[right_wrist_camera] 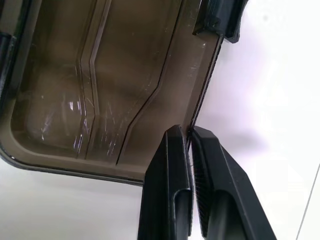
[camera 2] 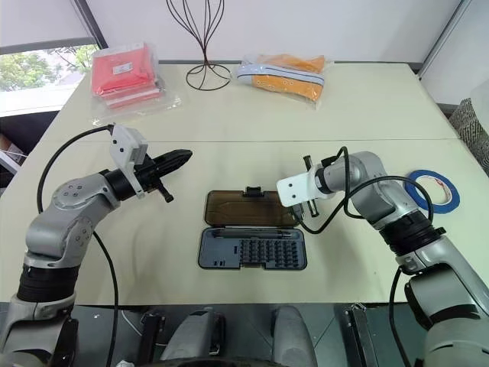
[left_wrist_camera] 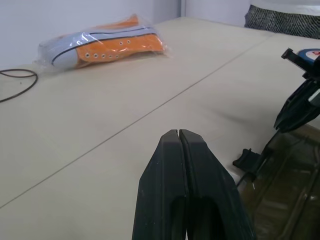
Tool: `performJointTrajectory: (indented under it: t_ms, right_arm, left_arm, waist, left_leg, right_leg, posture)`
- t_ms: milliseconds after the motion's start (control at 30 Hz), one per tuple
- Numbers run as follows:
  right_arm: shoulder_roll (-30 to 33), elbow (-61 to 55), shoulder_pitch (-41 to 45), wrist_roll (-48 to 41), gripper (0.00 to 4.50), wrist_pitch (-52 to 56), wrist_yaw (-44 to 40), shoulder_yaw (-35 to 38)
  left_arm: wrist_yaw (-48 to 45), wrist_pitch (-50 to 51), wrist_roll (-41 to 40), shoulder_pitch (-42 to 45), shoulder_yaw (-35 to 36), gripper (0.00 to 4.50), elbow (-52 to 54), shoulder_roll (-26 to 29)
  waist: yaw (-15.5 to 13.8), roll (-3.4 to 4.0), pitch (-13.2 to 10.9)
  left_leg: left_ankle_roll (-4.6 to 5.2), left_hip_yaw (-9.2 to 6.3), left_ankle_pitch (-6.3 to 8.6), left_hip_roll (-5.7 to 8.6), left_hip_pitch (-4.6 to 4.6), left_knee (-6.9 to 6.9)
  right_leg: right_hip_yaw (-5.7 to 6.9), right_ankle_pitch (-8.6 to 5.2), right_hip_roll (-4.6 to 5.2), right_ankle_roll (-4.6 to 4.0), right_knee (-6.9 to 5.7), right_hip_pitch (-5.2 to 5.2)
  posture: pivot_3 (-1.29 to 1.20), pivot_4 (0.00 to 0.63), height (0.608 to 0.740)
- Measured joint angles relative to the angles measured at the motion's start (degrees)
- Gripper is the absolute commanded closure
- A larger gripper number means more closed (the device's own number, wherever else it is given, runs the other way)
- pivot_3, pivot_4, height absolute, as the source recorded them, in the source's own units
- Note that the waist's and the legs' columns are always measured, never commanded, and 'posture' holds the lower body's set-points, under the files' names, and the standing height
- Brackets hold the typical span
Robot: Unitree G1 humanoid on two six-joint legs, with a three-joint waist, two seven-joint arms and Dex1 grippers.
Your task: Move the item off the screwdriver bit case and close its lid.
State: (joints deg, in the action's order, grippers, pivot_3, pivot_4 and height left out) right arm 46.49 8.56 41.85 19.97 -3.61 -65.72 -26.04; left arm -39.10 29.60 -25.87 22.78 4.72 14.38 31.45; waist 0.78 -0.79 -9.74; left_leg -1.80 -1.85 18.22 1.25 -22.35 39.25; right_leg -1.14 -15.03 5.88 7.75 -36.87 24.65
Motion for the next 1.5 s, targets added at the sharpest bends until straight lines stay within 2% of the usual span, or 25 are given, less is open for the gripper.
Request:
performJointTrajectory:
  t_ms: [100, 167, 200, 367, 600, 800, 967, 1100, 1333, 1500]
  right_arm:
    - [-0.04, -0.93, -0.06, -0.09, 1.28, 0.09, -0.03, 0.96]
    - [-0.33, -1.06, -0.03, -0.09, 0.35, 0.24, 0.14, 1.84]
    - [-0.38, -1.16, 0.10, -0.10, 0.04, 0.22, 0.17, 2.10]
    - [-0.65, -2.06, -0.13, -1.43, 0.04, 1.96, -1.26, 2.52]
    - [-5.28, -6.22, -0.68, -11.54, 0.04, 14.63, -2.08, 9.48]
    - [-9.13, -10.21, -0.67, -16.82, 0.04, 23.40, 1.41, 13.18]
    - [-9.37, -14.27, -0.93, -20.78, 0.04, 30.53, 2.05, 13.60]
    - [-9.37, -14.67, -0.93, -21.90, 0.04, 34.97, 4.32, 14.12]
    - [-9.22, -12.28, 0.99, -22.58, 0.04, 39.66, 4.78, 12.85]
    - [-9.51, -9.39, 3.77, -22.51, 0.04, 38.83, 2.51, 9.69]
  left_arm:
    - [-0.40, -0.14, 0.25, 0.06, -0.03, 4.50, -0.45, -0.01]
    - [-0.68, -0.18, 0.36, 0.06, -0.08, 4.50, -0.52, 0.00]
    - [-0.86, -0.18, 0.38, 0.06, -0.14, 4.50, -0.56, 0.02]
    - [-3.82, -0.10, 0.13, -0.02, -1.32, 4.50, -0.65, 1.17]
    - [-21.22, 2.08, -4.99, -3.89, -8.42, 4.50, 0.53, 7.12]
    - [-29.05, 1.81, -5.03, -4.11, -13.05, 4.50, -0.28, 7.76]
    - [-32.16, 0.21, -3.80, -4.11, -15.66, 4.50, -2.06, 7.77]
    - [-33.80, -3.61, 0.27, -4.51, -18.45, 4.50, -5.17, 7.83]
    - [-35.36, -13.09, 5.08, -4.89, -20.30, 4.50, -11.85, 6.41]
    - [-35.28, -15.52, 5.49, -4.98, -20.25, 4.50, -13.51, 4.89]
  waist:
    - [0.05, 0.00, 0.00]
    - [-0.02, 0.00, 0.01]
    - [-0.05, 0.00, 0.01]
    - [-0.01, -0.01, 0.01]
    - [0.32, 0.02, -0.01]
    - [0.15, 0.01, -0.01]
    - [0.17, 0.01, -0.01]
    - [0.17, 0.02, -0.01]
    - [0.21, 0.05, 0.01]
    - [0.17, 0.09, 0.06]
  left_leg:
    - [0.00, 0.00, 0.00, 0.00, 0.00, 0.00]
    - [0.00, 0.00, 0.00, 0.00, 0.00, 0.00]
    - [0.00, 0.00, 0.00, 0.00, 0.00, 0.00]
    - [0.00, 0.00, 0.00, 0.01, 0.01, 0.00]
    - [0.00, -0.01, 0.00, -0.04, 0.04, -0.02]
    - [0.00, -0.01, 0.00, -0.02, 0.04, -0.01]
    - [0.01, -0.01, 0.01, -0.02, 0.04, -0.01]
    - [0.02, 0.00, 0.01, -0.02, 0.05, -0.01]
    - [0.02, 0.01, 0.01, -0.02, 0.07, -0.01]
    - [0.33, 0.01, 0.18, -0.02, 0.17, 0.00]
  right_leg:
    - [0.00, 0.00, 0.00, 0.00, 0.00, 0.00]
    - [0.00, 0.00, 0.00, 0.00, 0.00, 0.00]
    - [0.00, 0.00, 0.00, 0.00, 0.00, -0.01]
    - [0.01, 0.00, 0.00, 0.00, 0.00, -0.02]
    - [0.01, -0.01, -0.03, -0.01, -0.07, 0.00]
    - [0.01, -0.01, -0.02, -0.01, -0.09, -0.02]
    - [0.01, -0.01, -0.02, -0.01, -0.10, -0.02]
    - [0.01, -0.01, -0.03, -0.01, -0.10, -0.01]
    - [0.01, -0.01, -0.03, -0.01, -0.12, -0.01]
    - [0.01, -0.01, -0.03, -0.01, -0.13, -0.12]
  posture:
    - [0.00, 0.150, 0.740]
    - [0.00, 0.150, 0.740]
    - [0.00, 0.150, 0.740]
    - [0.00, 0.150, 0.740]
    - [0.00, 0.150, 0.740]
    - [0.00, 0.150, 0.740]
    - [0.00, 0.150, 0.740]
    - [0.00, 0.150, 0.740]
    - [0.00, 0.150, 0.740]
    - [0.00, 0.150, 0.740]
